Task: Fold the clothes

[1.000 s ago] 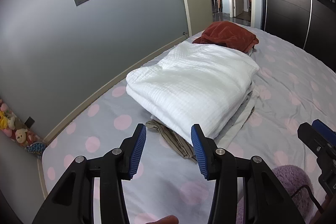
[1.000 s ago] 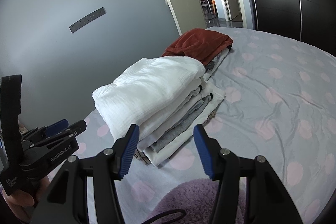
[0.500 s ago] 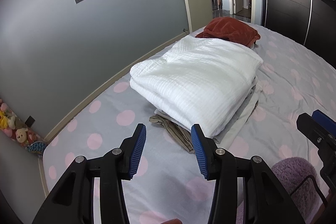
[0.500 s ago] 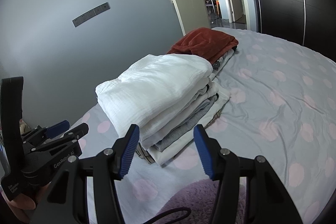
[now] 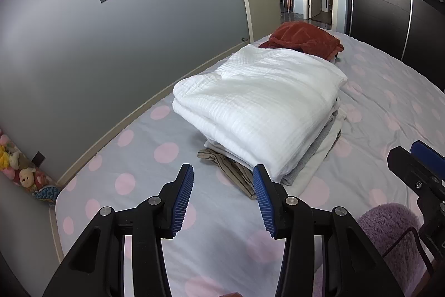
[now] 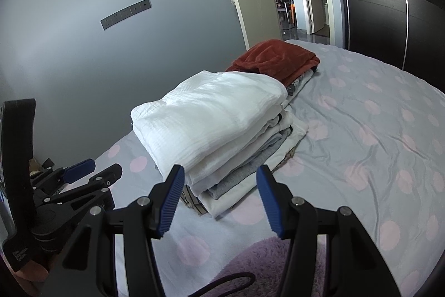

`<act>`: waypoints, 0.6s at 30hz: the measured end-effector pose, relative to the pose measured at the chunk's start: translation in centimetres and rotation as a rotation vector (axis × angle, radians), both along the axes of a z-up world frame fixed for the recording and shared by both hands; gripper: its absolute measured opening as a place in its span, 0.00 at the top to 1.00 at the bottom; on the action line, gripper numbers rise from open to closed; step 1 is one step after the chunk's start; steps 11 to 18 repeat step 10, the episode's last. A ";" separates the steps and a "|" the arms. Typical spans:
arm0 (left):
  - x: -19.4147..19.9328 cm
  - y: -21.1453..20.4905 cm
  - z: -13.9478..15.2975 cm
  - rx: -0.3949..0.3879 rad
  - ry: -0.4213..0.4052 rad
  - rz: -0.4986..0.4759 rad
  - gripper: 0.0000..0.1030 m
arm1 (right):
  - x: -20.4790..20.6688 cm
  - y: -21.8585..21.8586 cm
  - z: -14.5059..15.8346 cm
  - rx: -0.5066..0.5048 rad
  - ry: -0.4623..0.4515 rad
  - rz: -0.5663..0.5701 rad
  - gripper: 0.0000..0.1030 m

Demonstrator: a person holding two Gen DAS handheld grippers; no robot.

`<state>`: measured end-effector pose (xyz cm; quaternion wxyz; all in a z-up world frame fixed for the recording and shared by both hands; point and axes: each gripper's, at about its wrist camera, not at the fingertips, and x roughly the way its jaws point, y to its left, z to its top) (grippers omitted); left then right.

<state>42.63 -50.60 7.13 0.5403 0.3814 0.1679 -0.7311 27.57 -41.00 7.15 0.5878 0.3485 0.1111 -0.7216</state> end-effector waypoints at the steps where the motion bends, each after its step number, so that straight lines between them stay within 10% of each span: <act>1: 0.0 0.1 0.0 -0.001 0.001 0.001 0.55 | 0.1 0.0 0.0 0.001 0.001 0.000 0.49; 18: 0.4 0.4 0.3 -0.018 0.010 -0.002 0.55 | 0.7 0.2 0.1 0.003 0.011 0.010 0.49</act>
